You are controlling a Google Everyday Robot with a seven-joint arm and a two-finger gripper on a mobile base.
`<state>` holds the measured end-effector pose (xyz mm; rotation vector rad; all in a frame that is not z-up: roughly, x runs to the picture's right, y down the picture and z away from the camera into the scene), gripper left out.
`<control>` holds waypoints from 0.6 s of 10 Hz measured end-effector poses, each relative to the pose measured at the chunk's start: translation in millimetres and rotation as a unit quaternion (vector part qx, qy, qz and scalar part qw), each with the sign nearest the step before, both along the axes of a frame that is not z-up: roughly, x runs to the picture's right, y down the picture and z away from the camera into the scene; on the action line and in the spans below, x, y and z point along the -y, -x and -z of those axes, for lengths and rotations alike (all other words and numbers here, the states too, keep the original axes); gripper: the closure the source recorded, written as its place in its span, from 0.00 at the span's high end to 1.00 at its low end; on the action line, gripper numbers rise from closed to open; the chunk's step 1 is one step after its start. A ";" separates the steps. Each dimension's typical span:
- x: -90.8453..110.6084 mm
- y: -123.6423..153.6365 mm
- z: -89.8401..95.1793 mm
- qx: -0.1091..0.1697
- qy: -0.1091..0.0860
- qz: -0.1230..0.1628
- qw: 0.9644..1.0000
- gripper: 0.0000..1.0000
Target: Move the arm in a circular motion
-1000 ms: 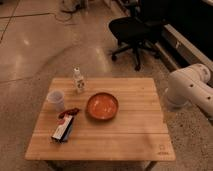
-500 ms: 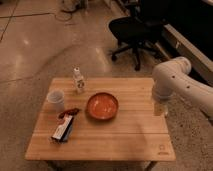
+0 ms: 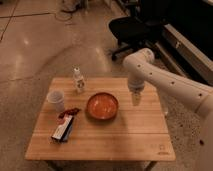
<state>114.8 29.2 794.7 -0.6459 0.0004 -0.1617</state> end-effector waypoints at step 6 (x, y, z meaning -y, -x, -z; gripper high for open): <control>-25.6 156.8 56.1 0.136 0.011 0.080 0.987 0.65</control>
